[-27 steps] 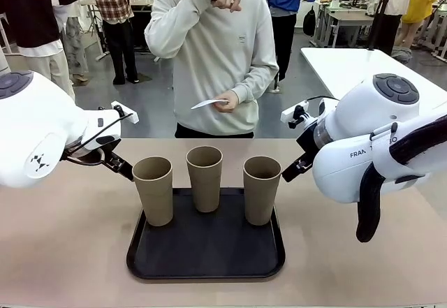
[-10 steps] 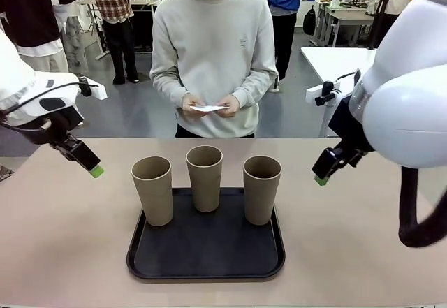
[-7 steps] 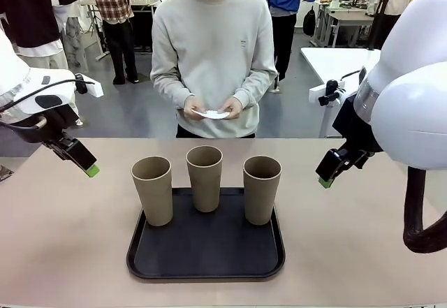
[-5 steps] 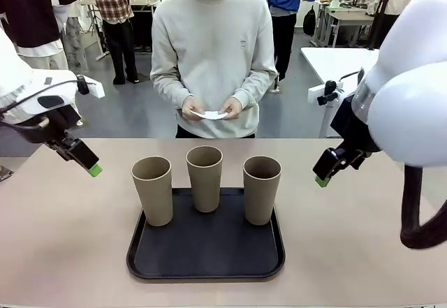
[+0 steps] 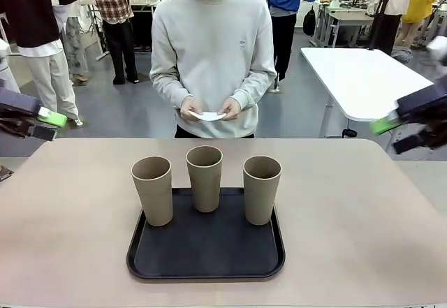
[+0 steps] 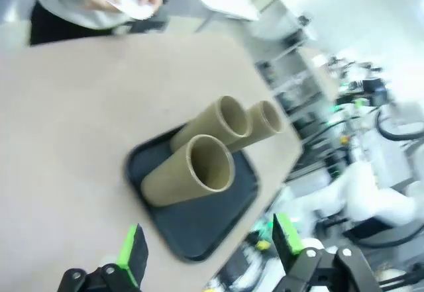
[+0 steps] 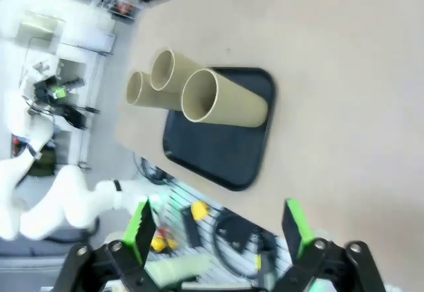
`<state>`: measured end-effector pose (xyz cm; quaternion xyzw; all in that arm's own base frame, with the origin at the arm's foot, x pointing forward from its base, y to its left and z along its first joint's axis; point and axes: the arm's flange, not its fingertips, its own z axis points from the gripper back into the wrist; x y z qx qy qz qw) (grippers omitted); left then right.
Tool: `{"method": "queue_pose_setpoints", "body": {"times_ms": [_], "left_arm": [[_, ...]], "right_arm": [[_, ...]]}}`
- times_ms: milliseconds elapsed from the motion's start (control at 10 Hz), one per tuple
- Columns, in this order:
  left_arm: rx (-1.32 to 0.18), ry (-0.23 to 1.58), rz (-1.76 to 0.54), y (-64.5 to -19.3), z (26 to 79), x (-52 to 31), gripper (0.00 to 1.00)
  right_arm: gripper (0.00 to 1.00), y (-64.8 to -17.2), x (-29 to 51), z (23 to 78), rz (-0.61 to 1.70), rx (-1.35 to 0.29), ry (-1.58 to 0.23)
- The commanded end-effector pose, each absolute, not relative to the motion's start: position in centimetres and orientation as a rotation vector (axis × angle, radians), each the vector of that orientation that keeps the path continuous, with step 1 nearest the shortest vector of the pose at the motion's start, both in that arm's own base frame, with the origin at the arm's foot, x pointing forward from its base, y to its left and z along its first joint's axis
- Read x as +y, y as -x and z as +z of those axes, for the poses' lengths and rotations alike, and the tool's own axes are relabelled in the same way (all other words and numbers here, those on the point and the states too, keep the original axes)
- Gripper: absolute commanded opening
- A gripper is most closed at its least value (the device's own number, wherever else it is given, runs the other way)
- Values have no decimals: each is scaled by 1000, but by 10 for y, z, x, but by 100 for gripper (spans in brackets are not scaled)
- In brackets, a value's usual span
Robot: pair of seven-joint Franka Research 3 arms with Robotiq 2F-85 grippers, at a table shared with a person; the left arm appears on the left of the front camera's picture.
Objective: Place coasters on the table and set cups on them.
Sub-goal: Pick up one Reusable plastic cup and place it on a coaster set by the human.
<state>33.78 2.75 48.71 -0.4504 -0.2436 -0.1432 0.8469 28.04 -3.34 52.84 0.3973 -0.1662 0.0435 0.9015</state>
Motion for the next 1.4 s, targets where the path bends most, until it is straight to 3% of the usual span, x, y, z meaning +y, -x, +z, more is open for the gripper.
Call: {"method": "queue_pose_setpoints", "body": {"times_ms": [0, 400, 1300], "left_arm": [[-439, 1150, -141, -344, 456, 65, 100], [-362, 1182, 10, -327, 436, 146, 100], [-322, 1109, 95, -323, 441, 148, 100]], "right_arm": [[100, -269, -62, 488, -89, -288, -919], [100, -259, -124, 471, -148, -221, -998], [100, -244, -157, 464, -248, -244, -1025]]}}
